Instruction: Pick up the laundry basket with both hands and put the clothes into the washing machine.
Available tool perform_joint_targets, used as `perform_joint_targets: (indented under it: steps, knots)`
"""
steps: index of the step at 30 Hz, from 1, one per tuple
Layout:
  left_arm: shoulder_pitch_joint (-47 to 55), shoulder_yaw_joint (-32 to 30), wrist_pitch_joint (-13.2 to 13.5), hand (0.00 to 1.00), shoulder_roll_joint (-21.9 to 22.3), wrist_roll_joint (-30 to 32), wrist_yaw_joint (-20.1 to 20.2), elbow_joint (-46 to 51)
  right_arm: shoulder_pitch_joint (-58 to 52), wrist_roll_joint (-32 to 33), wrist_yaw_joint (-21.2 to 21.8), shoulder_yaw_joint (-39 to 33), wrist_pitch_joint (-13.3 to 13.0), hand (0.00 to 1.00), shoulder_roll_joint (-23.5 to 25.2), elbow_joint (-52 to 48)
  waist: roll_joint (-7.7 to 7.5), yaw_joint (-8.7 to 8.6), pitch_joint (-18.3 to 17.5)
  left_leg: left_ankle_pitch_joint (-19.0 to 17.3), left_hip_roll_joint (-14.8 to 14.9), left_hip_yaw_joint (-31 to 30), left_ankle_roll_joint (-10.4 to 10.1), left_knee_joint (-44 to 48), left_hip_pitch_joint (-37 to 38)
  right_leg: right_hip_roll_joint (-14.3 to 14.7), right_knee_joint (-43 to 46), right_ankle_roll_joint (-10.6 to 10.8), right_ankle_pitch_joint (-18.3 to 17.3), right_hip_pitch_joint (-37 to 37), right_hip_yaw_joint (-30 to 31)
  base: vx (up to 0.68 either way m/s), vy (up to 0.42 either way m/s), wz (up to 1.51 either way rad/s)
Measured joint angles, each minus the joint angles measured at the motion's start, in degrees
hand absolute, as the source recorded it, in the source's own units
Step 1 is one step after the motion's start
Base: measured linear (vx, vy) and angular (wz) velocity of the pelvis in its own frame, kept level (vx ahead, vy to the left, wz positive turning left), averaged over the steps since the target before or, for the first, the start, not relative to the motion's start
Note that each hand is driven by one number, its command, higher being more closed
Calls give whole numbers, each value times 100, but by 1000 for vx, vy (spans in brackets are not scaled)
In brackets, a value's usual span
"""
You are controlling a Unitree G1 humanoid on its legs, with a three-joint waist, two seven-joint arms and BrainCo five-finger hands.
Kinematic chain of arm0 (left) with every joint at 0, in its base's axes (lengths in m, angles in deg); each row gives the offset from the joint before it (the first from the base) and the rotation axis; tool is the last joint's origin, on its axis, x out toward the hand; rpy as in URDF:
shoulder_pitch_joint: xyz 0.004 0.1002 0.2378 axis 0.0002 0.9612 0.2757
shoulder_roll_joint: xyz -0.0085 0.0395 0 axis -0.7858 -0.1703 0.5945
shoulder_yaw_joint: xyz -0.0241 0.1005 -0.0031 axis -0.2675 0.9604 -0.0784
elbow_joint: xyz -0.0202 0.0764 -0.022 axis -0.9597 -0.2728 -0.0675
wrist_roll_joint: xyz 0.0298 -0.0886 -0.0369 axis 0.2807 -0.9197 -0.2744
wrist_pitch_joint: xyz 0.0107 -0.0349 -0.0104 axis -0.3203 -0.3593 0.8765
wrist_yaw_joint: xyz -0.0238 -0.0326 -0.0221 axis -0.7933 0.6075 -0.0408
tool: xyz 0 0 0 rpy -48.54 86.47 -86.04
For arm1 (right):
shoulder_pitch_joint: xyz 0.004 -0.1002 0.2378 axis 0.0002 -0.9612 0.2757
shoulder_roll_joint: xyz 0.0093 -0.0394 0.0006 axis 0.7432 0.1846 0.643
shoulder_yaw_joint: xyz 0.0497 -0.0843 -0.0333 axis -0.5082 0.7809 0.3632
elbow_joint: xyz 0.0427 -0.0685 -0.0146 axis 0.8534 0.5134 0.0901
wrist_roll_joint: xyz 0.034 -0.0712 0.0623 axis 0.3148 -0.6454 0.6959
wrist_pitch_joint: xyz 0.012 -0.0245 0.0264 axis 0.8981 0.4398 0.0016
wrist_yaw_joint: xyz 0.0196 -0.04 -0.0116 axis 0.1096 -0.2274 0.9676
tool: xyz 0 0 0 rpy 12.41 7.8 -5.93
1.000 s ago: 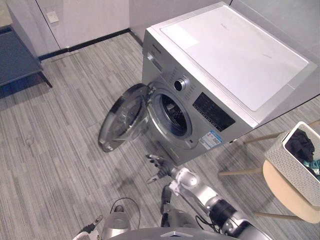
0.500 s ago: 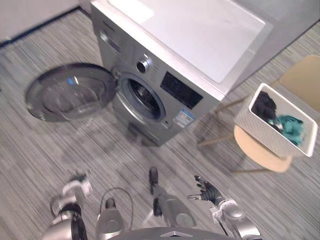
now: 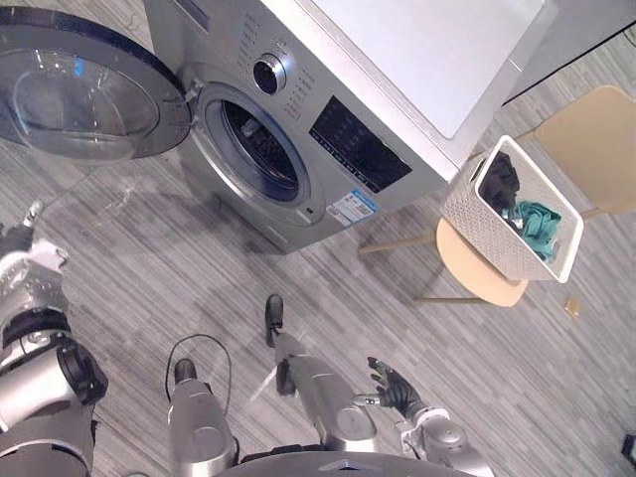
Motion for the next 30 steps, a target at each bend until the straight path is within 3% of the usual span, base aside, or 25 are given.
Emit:
perform_joint_targets:
  steps: [2, 7, 12, 13, 14, 15, 17, 19, 20, 21, 23, 26, 30]
  knots:
    - [-171, 116, 12, 0, -147, -48, -93, 0, 33, 0, -6, 107, -43, 0, 4, 25, -92, 0, 3, 16, -12, -3, 25, -72, 66, 3, 0, -20, 66, 15, 7, 5, 70, -4]
    - [-196, 491, 13, 0, -299, -150, -108, -19, 37, 118, -26, 268, -136, 0, 7, 169, -140, 50, -6, 134, -48, -4, 114, -420, 345, 3, -3, -46, 312, 111, 57, -23, 70, 1]
    - [205, 662, 66, 0, -327, -92, -73, -7, 43, 104, -20, 304, -180, 0, 85, 277, -253, 151, 31, 182, -55, -2, 109, -502, 387, -16, -41, -40, 267, 137, 193, -53, 24, 3]
    - [619, 662, 67, 0, -172, -8, -35, 16, 48, 106, -20, 295, -189, 0, 115, 323, -256, 141, 30, 179, -72, 1, 103, -500, 421, -44, -41, -22, 111, 200, 203, 12, -23, 8]
    - [1320, 657, 59, 0, 249, 121, 44, 190, 159, 97, -7, 217, -193, 0, 178, 546, -207, 150, 40, 180, -101, 9, 81, -528, 493, -92, -6, 55, -221, 271, 221, 33, -35, 9]
    - [1634, 666, 61, 0, 457, 185, 67, 300, 264, 94, 2, 134, -188, 0, 238, 708, -168, 142, 21, 197, -85, 4, 55, -569, 489, -85, -4, 106, -264, 259, 194, 45, -61, 11]
    - [2436, 734, 19, 0, 1265, 389, 213, 410, 487, 88, -6, -134, -134, 0, 365, 1139, 14, 175, -87, 241, -39, -15, 5, -693, 450, -55, -2, 131, -410, 184, 99, 53, -57, 11]
    - [3230, 915, -95, 0, 2274, 756, 413, 80, 612, 87, -49, -530, -52, 0, 376, 1606, 410, 216, -289, 260, 14, -142, -39, -811, 465, -17, 2, 99, -398, 219, -70, 127, -10, 26]
    - [3592, 949, -149, 0, 2776, 1018, 546, -256, 660, 71, -106, -789, -26, 0, 344, 1897, 694, 243, -481, 272, 27, -198, -55, -926, 499, -17, 3, 85, -396, 256, -191, 141, 29, 32]
    - [3763, 950, -169, 0, 2990, 1133, 581, -411, 691, 38, -148, -924, -13, 0, 330, 2086, 840, 274, -582, 286, 28, -223, -60, -1009, 551, -17, 4, 88, -410, 284, -226, 194, 78, 36]
    - [4432, 786, -153, 0, 3404, 1577, 668, -760, 886, -86, -293, -1522, 28, 0, 324, 2967, 1387, 339, -942, 358, 26, -348, -36, -1361, 902, -38, 4, 107, -525, 623, -372, 145, 91, 40]
    - [4861, 332, -44, 0, 3575, 2190, 665, -1155, 943, -174, -552, -2042, 55, 0, 351, 3639, 1662, 474, -1400, 402, -77, -421, 34, -1552, 1127, -158, 1, 198, -627, 844, -468, 69, 129, 31]
    - [5234, -212, -128, 0, 3719, 2384, 669, -1531, 1162, -470, -914, -2757, 136, 0, 463, 4527, 1623, 521, -1688, 496, -340, -505, 178, -1686, 1400, -416, -2, 300, -685, 1120, -496, -31, 107, 19]
